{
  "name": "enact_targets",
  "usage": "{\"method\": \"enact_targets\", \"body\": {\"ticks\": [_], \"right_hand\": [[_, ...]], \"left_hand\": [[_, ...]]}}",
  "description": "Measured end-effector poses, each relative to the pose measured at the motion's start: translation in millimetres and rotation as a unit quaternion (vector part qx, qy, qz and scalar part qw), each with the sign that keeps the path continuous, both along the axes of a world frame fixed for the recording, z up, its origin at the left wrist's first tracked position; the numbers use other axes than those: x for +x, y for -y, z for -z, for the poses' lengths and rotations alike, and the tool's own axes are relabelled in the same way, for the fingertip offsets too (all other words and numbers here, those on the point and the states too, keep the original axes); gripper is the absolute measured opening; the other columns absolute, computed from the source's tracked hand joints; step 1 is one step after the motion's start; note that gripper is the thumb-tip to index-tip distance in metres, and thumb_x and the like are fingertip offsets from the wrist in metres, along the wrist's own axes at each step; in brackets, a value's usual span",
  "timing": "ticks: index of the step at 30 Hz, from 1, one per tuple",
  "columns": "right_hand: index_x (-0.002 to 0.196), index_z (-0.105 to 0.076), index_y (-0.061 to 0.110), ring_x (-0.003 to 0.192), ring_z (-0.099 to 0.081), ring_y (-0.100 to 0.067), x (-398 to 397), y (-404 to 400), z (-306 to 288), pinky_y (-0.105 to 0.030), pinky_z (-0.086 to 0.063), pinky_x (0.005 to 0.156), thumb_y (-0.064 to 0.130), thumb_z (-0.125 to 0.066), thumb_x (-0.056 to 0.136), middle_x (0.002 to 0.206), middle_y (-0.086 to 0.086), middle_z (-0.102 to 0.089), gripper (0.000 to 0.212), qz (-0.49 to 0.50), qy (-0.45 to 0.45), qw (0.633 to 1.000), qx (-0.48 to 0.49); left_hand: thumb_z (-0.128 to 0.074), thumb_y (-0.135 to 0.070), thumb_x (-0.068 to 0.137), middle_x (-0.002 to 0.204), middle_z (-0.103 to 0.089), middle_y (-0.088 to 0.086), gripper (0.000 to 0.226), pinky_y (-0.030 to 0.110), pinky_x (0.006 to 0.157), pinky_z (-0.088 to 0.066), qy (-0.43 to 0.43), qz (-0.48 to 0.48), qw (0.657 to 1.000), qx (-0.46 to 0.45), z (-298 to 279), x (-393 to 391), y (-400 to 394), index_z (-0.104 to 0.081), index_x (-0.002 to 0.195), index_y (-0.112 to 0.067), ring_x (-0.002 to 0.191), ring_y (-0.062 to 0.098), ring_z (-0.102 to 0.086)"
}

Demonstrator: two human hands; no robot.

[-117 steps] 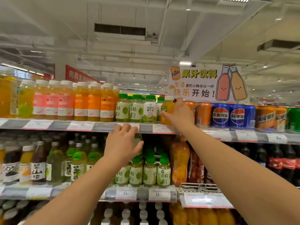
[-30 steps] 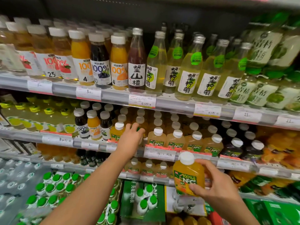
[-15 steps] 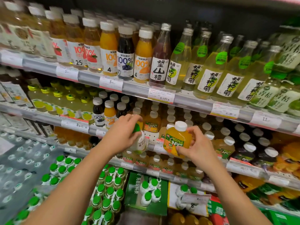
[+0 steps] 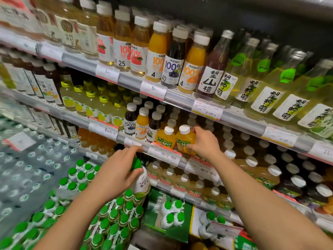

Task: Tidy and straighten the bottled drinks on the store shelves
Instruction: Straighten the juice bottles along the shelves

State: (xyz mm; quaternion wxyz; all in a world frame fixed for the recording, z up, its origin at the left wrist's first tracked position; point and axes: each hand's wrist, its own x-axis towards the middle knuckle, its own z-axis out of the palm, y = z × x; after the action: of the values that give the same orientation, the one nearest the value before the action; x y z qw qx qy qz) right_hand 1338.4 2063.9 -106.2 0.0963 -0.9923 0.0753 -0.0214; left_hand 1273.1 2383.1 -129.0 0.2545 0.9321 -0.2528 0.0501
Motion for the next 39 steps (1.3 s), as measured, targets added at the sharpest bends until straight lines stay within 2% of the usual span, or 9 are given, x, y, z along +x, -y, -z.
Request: {"method": "enact_targets", "body": {"ticks": [5,10,13,19,24,29,35,37,39], "right_hand": [[0.120,-0.059,0.020,0.103,-0.067,-0.030,10.3,-3.0,9.5,-0.036,-0.046,0.072,0.041,-0.084,0.079,0.109,-0.004,-0.070,0.053,0.019,-0.003,1.000,-0.002],[0.114,-0.058,0.019,0.106,-0.066,-0.030,12.4,0.3,10.9,-0.037,-0.047,0.076,0.039,-0.084,0.081,0.112,-0.005,-0.071,0.047,0.018,-0.008,0.999,-0.033],[0.118,-0.057,0.019,0.108,-0.067,-0.032,12.0,3.6,15.0,-0.037,-0.043,0.073,0.040,-0.084,0.081,0.113,-0.007,-0.072,0.051,0.018,-0.013,0.999,-0.049],[0.110,-0.058,0.019,0.101,-0.068,-0.030,9.4,5.5,29.7,-0.035,-0.046,0.072,0.039,-0.086,0.080,0.109,-0.005,-0.072,0.045,0.031,-0.022,0.998,-0.041],[0.120,-0.060,0.019,0.101,-0.069,-0.030,11.7,3.4,37.5,-0.040,-0.055,0.080,0.042,-0.085,0.081,0.109,-0.005,-0.072,0.052,0.028,-0.047,0.995,-0.088],[0.120,-0.060,0.017,0.099,-0.067,-0.029,13.6,4.1,34.1,-0.041,-0.057,0.080,0.034,-0.080,0.087,0.109,-0.007,-0.071,0.042,0.025,-0.053,0.995,-0.087],[0.138,-0.053,0.018,0.111,-0.064,-0.026,-15.3,6.1,18.2,-0.043,-0.057,0.091,0.033,-0.071,0.090,0.124,-0.004,-0.066,0.054,-0.009,0.013,0.998,-0.053],[0.138,-0.058,0.022,0.112,-0.063,-0.020,-39.3,7.3,11.2,-0.040,-0.057,0.092,0.034,-0.070,0.092,0.125,0.001,-0.066,0.049,-0.021,0.025,0.999,0.009],[0.132,-0.064,0.024,0.105,-0.065,-0.014,-70.8,11.3,0.6,-0.035,-0.057,0.091,0.035,-0.071,0.093,0.119,0.005,-0.069,0.041,-0.039,-0.014,0.992,0.119]], "left_hand": [[-0.065,-0.047,0.092,0.136,-0.057,-0.007,0.060,0.034,0.099,-0.048,-0.004,-0.018,1.000,-0.001,6.4,-10.1,-15.5,-0.038,0.143,-0.028,0.121,0.015,-0.055],[-0.064,-0.050,0.091,0.137,-0.057,-0.009,0.062,0.036,0.102,-0.049,-0.012,-0.021,1.000,0.003,9.6,-16.3,-15.9,-0.035,0.143,-0.031,0.122,0.015,-0.055],[-0.064,-0.050,0.092,0.135,-0.057,-0.009,0.062,0.035,0.101,-0.048,-0.012,-0.018,1.000,0.000,9.7,-18.3,-14.1,-0.036,0.143,-0.031,0.121,0.014,-0.055],[-0.064,-0.052,0.091,0.133,-0.058,-0.011,0.061,0.034,0.100,-0.048,-0.006,-0.009,1.000,0.007,9.0,-19.9,-11.8,-0.036,0.142,-0.032,0.119,0.012,-0.055],[-0.060,-0.054,0.093,0.134,-0.056,-0.012,0.061,0.033,0.101,-0.046,0.005,0.007,1.000,0.019,4.3,-19.7,-4.0,-0.034,0.144,-0.032,0.120,0.012,-0.054],[-0.061,-0.052,0.092,0.131,-0.057,-0.011,0.060,0.037,0.100,-0.046,0.009,0.017,1.000,0.013,-2.3,-18.3,5.2,-0.037,0.143,-0.030,0.118,0.014,-0.055],[-0.062,-0.051,0.092,0.130,-0.058,-0.011,0.059,0.037,0.099,-0.046,0.013,0.034,0.999,0.011,-12.3,-17.6,25.7,-0.037,0.142,-0.030,0.118,0.014,-0.055],[-0.062,-0.052,0.092,0.132,-0.058,-0.011,0.059,0.038,0.101,-0.045,0.020,0.043,0.999,0.008,-20.2,-18.6,39.3,-0.036,0.142,-0.032,0.121,0.015,-0.054],[-0.063,-0.051,0.092,0.129,-0.061,-0.009,0.059,0.038,0.098,-0.046,0.026,0.052,0.998,0.001,-32.7,-19.5,57.7,-0.037,0.141,-0.032,0.120,0.017,-0.056]]}}
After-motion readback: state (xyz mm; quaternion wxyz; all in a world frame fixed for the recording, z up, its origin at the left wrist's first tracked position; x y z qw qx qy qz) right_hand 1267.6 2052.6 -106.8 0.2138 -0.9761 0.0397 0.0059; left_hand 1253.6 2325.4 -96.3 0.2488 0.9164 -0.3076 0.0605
